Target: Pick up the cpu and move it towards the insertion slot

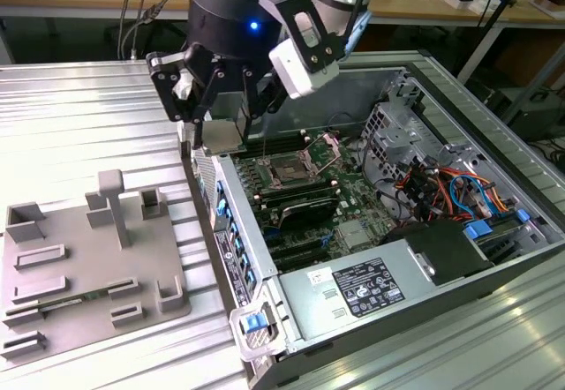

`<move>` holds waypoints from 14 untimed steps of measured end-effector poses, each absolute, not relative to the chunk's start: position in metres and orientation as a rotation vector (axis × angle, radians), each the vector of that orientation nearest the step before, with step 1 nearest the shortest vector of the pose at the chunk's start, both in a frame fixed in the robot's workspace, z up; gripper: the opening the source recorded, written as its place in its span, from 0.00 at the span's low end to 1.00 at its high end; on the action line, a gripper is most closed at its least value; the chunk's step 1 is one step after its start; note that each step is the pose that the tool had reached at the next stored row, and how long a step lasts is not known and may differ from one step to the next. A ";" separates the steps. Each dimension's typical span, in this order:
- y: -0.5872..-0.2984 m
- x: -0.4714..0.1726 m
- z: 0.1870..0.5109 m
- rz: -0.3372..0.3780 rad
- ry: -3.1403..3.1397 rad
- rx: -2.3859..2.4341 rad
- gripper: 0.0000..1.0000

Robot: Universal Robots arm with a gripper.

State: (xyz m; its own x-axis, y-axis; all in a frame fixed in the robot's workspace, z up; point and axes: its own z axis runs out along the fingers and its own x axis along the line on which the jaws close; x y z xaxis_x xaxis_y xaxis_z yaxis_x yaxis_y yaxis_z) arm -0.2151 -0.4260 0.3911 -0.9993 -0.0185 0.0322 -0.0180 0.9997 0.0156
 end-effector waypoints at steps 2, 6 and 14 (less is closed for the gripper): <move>-0.426 -0.205 0.391 -0.024 -3.109 0.028 0.55; -0.426 -0.183 0.391 -0.024 -3.109 0.028 0.55; -0.426 -0.149 0.391 -0.024 -3.109 0.028 0.55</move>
